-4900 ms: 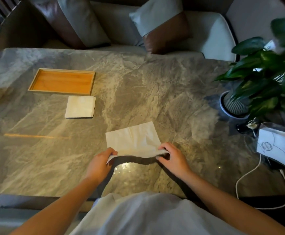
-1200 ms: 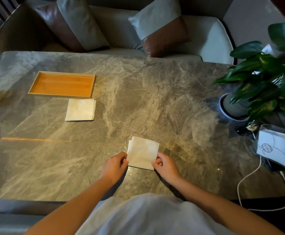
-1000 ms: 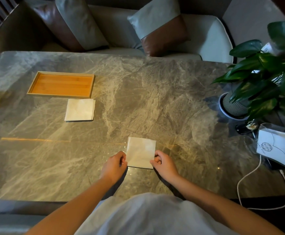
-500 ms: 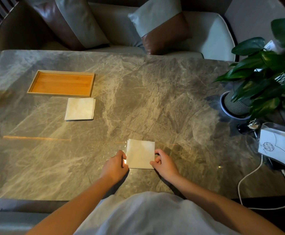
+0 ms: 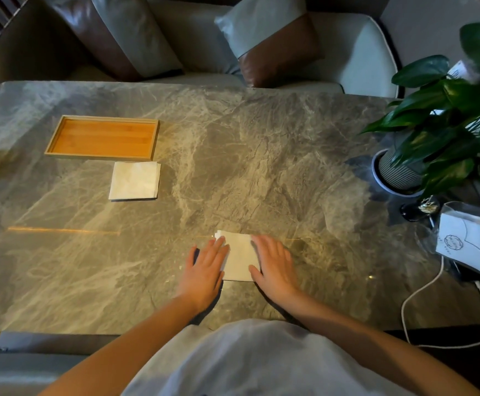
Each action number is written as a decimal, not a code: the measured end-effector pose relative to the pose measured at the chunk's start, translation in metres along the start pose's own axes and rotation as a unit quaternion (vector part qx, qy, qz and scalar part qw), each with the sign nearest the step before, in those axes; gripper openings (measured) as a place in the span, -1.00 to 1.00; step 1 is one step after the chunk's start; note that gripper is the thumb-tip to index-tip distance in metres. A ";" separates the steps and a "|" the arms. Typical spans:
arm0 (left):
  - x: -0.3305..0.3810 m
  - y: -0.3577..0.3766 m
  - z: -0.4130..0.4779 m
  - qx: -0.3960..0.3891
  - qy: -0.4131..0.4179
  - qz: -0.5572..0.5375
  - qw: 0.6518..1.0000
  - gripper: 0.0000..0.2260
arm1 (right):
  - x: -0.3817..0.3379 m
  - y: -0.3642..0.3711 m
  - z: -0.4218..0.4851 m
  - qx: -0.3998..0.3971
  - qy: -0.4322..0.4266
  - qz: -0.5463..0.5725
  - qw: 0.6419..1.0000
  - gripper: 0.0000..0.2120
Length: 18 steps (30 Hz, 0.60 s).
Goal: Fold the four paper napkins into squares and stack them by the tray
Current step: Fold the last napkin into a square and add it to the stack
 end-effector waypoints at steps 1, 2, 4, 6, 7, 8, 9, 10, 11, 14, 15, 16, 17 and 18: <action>0.004 0.004 0.002 -0.026 0.008 0.017 0.999 -0.50 | -0.007 0.001 0.003 -0.015 -0.032 -0.030 0.999 -0.38; 0.006 0.009 0.003 -0.051 0.007 0.026 0.998 -0.49 | -0.012 0.005 0.006 -0.039 -0.060 -0.052 0.996 -0.37; 0.006 0.019 0.005 -0.107 -0.018 0.038 0.993 -0.48 | -0.016 0.015 0.008 -0.101 -0.091 -0.085 0.987 -0.36; 0.004 0.023 0.004 -0.133 -0.042 0.050 0.989 -0.49 | -0.007 0.022 0.007 -0.148 -0.080 -0.101 0.981 -0.35; 0.002 0.022 0.003 -0.138 -0.051 0.051 0.988 -0.49 | -0.001 0.023 0.005 -0.159 -0.065 -0.097 0.980 -0.34; -0.002 0.021 0.001 -0.141 -0.060 0.050 0.987 -0.48 | 0.006 0.022 0.004 -0.162 -0.053 -0.090 0.981 -0.33; -0.007 0.020 -0.002 -0.143 -0.069 0.050 0.986 -0.48 | 0.012 0.020 0.002 -0.161 -0.046 -0.086 0.982 -0.31; -0.012 0.020 -0.004 -0.142 -0.076 0.054 0.985 -0.47 | 0.018 0.019 0.001 -0.161 -0.044 -0.085 0.982 -0.30; -0.017 0.020 -0.007 -0.141 -0.080 0.060 0.985 -0.46 | 0.022 0.018 0.000 -0.161 -0.045 -0.088 0.982 -0.29; -0.021 0.019 -0.008 -0.129 -0.083 0.056 0.987 -0.44 | 0.026 0.017 -0.002 -0.160 -0.045 -0.088 0.982 -0.27; -0.020 0.018 -0.007 -0.119 -0.086 0.044 0.988 -0.43 | 0.025 0.017 -0.001 -0.161 -0.042 -0.085 0.982 -0.27; -0.017 0.015 -0.005 -0.106 -0.092 0.026 0.990 -0.43 | 0.024 0.017 -0.001 -0.162 -0.039 -0.082 0.983 -0.27; -0.014 0.013 -0.003 -0.091 -0.102 -0.001 0.991 -0.43 | 0.023 0.016 -0.001 -0.164 -0.036 -0.080 0.983 -0.26; -0.012 0.012 -0.001 -0.076 -0.116 -0.036 0.990 -0.44 | 0.022 0.016 0.000 -0.165 -0.034 -0.078 0.983 -0.26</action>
Point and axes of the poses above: each hand's wrist, its own z-axis towards the middle knuckle, its own y-axis out of the palm, x = y × z, the point moved 3 cm from there along z, towards the middle knuckle, and after that the axes turned 2 degrees about x, right-handed, at the moved point
